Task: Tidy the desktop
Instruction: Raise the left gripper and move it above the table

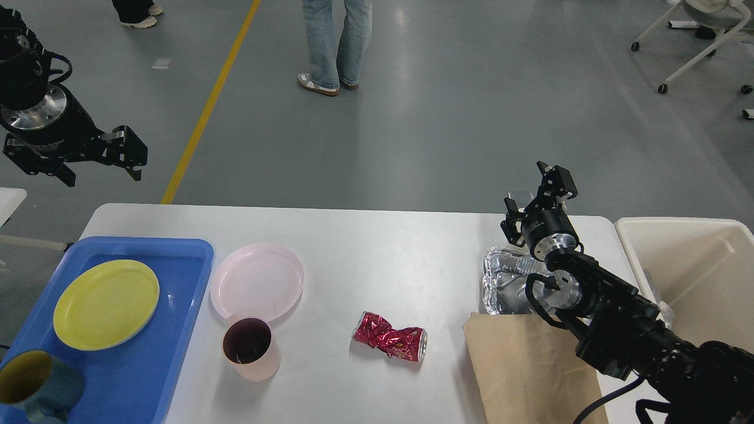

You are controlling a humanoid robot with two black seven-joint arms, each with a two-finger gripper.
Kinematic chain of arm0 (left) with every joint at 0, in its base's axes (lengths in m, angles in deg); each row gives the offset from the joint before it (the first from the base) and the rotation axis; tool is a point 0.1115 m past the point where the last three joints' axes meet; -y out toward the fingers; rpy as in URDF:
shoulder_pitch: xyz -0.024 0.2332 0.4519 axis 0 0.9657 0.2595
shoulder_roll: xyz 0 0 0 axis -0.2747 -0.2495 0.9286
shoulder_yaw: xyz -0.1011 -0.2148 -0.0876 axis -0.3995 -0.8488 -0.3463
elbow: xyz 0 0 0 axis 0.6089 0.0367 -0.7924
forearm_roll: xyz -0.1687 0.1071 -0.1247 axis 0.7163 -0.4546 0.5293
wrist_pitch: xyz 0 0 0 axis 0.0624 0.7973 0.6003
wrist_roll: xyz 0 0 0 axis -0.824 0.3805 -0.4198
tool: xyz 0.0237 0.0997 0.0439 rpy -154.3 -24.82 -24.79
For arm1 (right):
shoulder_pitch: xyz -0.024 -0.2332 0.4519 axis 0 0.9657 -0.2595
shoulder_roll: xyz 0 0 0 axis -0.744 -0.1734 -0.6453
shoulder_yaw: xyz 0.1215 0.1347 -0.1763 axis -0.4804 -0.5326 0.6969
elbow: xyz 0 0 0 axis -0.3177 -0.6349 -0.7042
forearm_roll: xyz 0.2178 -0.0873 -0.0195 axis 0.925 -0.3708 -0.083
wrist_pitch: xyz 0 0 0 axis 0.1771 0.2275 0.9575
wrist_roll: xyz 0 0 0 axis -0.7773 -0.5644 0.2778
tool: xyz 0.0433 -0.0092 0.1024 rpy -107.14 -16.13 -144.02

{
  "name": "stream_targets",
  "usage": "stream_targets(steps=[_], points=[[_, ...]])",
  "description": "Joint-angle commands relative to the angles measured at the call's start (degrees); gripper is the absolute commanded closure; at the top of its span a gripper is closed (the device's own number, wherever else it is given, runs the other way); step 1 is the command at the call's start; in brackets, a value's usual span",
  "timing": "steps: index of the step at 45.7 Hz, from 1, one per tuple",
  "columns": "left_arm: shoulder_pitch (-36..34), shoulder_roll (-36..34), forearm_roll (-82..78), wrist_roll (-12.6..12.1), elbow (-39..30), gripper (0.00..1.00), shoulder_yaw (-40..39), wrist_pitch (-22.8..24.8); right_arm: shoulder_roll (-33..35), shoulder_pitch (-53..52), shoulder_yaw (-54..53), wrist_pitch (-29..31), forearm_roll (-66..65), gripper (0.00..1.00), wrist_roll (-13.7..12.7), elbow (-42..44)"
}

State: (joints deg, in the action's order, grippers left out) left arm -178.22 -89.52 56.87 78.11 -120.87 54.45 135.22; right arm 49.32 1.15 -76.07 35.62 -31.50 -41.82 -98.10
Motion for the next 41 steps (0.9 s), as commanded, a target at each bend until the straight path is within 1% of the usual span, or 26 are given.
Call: stream_targets(steps=[1, 14, 24, 31, 41], points=[[0.0, 0.0, 0.0, 0.0, 0.2, 0.04, 0.0, 0.0, 0.0, 0.0, 0.0, 0.0, 0.0, 0.0, 0.0, 0.0], [1.2, 0.7, 0.0, 0.1, 0.3, 0.04, -0.4, 0.0, 0.0, 0.0, 0.0, 0.0, 0.0, 0.0, 0.0, 0.0], [2.5, 1.0, 0.0, -0.1, 0.3, 0.04, -4.4, 0.0, 0.0, 0.0, 0.0, 0.0, 0.0, 0.0, 0.0, 0.0], [2.5, 1.1, 0.0, -0.2, 0.4, 0.04, -4.6, 0.0, 0.0, 0.0, 0.0, 0.0, 0.0, 0.0, 0.0, 0.0], [4.3, 1.2, -0.1, -0.2, 3.2, 0.04, -4.6, 0.0, 0.0, 0.0, 0.0, 0.0, 0.0, 0.0, 0.0, 0.0]])
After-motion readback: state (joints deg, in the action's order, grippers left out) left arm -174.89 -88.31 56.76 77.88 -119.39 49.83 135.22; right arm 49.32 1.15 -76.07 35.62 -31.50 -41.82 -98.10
